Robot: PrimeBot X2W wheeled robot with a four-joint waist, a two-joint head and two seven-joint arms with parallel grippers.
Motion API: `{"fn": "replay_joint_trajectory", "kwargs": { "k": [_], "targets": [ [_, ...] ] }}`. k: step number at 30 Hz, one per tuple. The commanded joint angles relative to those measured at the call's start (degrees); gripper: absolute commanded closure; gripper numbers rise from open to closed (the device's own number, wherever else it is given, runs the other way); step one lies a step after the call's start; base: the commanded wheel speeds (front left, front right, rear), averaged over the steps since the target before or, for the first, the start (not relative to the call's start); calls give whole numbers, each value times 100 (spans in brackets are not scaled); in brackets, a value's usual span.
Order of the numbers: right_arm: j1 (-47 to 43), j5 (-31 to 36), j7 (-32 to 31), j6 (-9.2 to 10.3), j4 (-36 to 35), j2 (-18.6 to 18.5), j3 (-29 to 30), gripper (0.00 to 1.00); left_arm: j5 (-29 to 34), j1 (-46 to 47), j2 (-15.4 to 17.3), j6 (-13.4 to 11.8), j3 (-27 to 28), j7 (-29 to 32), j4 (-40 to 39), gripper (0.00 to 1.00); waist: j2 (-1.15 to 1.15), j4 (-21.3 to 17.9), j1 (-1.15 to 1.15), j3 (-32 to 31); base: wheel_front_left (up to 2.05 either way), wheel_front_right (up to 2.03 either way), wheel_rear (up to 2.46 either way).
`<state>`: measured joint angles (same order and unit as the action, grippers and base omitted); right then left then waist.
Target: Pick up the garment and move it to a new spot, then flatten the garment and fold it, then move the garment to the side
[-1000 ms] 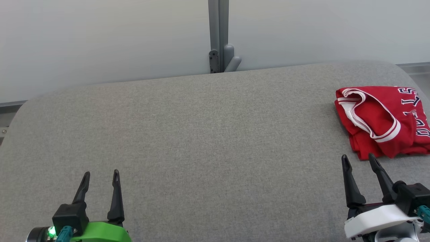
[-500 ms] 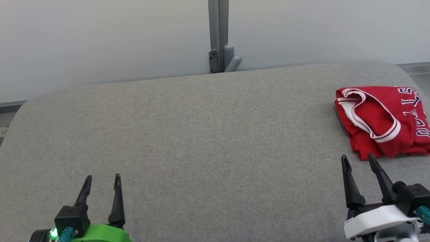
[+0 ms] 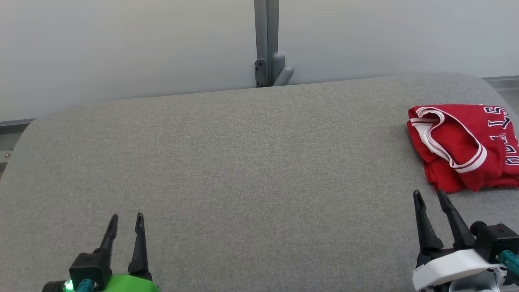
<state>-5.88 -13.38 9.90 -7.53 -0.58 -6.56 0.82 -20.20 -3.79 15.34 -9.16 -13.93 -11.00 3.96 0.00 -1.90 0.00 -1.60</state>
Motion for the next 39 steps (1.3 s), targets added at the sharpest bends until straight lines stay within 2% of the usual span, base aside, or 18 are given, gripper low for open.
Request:
{"fn": "replay_joint_trajectory", "kwargs": {
  "k": [1,39],
  "targets": [
    [-3,-9,-11,0,64,24,1,100,-8,-27,-28,1,-21,3,55,100,0,0,0,1,0,0,0],
    [1731,-3207,-1599,2,1948,-366,1238,100,-3643,1681,-556,720,-386,-174,1528,100,0,48,0,160,0,0,0]
  ]
}}
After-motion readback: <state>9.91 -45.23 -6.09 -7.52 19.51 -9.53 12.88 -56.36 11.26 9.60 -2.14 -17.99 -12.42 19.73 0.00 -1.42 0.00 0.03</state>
